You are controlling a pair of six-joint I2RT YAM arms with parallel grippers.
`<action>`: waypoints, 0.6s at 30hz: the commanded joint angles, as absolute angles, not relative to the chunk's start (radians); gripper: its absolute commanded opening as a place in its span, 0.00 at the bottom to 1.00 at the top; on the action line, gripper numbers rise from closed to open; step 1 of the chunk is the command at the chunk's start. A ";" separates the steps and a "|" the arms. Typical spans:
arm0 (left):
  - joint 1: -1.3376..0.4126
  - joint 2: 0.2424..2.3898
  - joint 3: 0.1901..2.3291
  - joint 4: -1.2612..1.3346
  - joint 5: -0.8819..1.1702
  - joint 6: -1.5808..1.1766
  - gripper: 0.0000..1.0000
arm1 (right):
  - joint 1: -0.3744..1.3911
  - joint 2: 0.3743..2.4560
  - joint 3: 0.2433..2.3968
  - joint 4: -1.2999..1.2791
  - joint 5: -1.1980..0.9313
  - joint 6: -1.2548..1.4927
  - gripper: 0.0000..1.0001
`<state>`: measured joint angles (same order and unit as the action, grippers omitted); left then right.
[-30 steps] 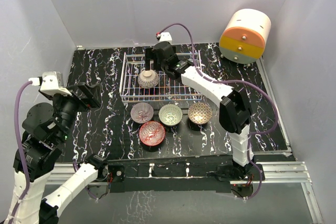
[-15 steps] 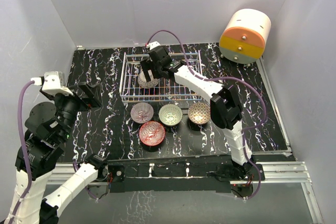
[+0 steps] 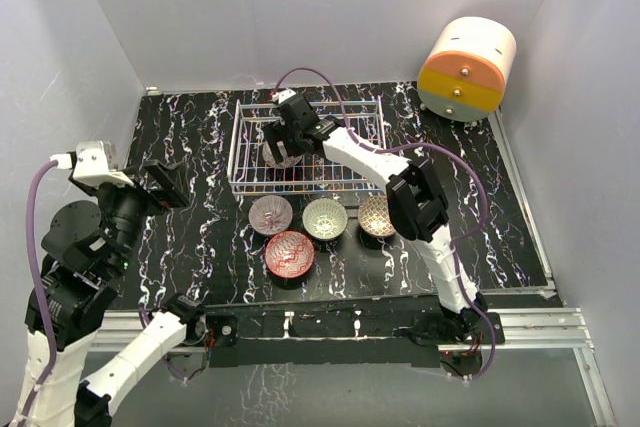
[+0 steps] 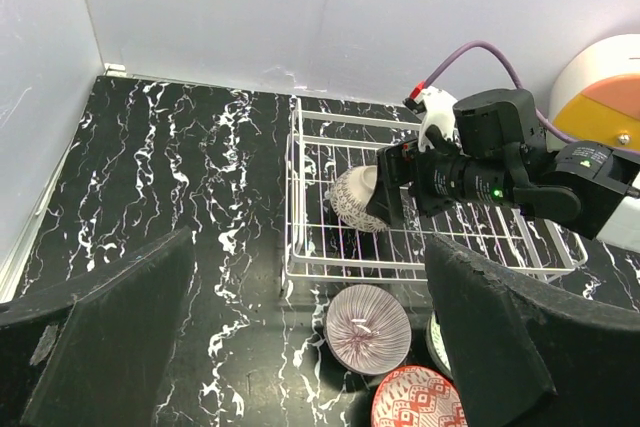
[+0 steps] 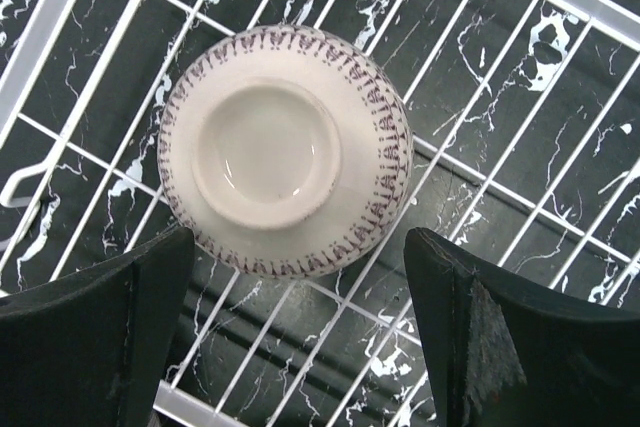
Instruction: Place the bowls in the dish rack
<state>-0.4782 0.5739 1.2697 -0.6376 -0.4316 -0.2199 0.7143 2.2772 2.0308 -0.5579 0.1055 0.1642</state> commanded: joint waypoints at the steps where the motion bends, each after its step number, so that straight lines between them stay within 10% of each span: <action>1: -0.482 0.563 1.296 -0.650 -0.455 -0.209 0.97 | 0.717 2.286 2.119 -0.511 0.104 0.171 0.88; 18: -0.482 0.548 1.312 -0.683 -0.478 -0.209 0.97 | 0.709 2.299 2.119 -0.426 0.104 0.219 0.69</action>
<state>-0.4782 0.5602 1.2827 -0.6682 -0.4564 -0.2199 0.7120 2.2993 2.0865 -0.4931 0.1040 0.2092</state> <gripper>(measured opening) 0.969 0.689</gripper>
